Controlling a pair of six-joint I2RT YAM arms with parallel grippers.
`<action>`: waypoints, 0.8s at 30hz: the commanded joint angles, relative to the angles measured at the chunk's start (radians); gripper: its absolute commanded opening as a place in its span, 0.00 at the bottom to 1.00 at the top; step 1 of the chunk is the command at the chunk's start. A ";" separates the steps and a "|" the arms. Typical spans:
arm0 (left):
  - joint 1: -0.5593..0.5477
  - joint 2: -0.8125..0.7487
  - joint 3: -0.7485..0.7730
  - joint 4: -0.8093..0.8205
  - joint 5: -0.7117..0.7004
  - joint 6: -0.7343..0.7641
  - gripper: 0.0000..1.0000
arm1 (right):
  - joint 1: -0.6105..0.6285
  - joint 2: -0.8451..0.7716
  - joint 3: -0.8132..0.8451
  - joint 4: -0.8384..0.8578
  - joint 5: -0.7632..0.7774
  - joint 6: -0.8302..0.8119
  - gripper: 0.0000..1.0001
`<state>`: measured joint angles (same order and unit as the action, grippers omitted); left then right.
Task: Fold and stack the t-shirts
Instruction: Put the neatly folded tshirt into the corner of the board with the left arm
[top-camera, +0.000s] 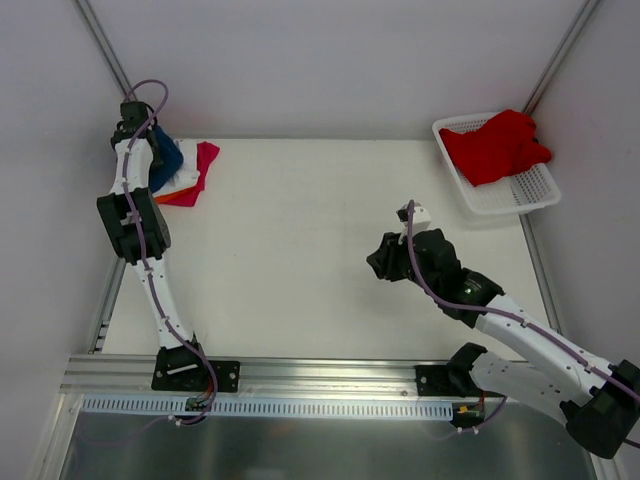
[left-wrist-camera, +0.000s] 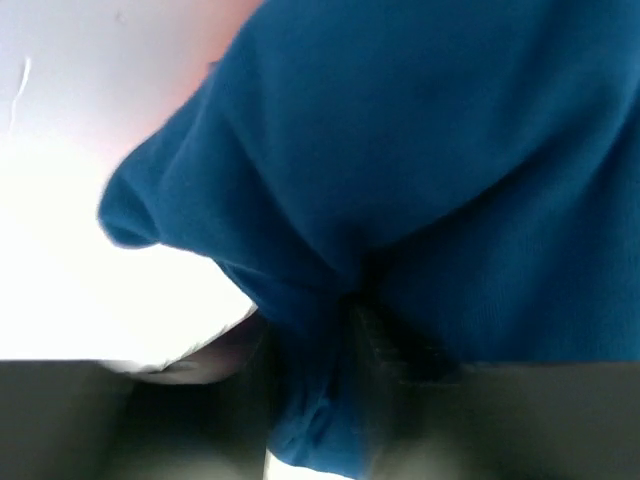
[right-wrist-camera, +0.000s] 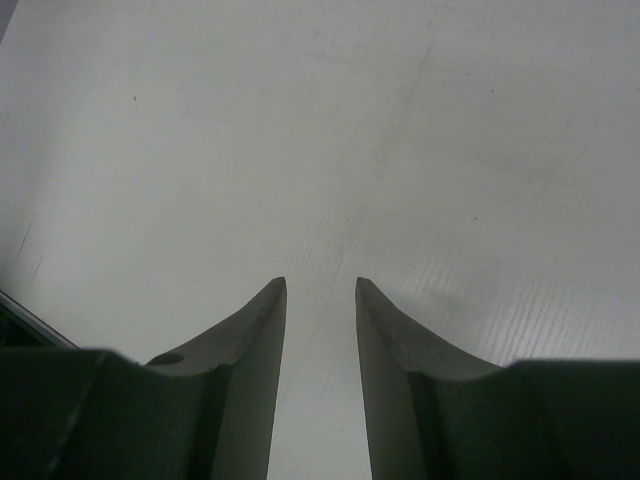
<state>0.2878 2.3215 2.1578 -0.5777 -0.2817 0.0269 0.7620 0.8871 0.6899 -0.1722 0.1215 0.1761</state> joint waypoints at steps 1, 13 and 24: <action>0.001 0.006 0.054 0.007 -0.024 0.019 0.39 | -0.009 -0.017 -0.006 0.010 -0.016 0.008 0.37; -0.032 -0.066 0.053 0.009 -0.045 0.016 0.99 | -0.010 0.001 -0.016 0.031 -0.039 0.017 0.37; -0.088 0.021 0.062 0.006 -0.144 0.073 0.99 | -0.010 -0.019 -0.026 0.033 -0.037 0.023 0.37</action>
<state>0.2413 2.3196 2.1880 -0.5735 -0.3740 0.0639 0.7567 0.8902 0.6613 -0.1684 0.0914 0.1844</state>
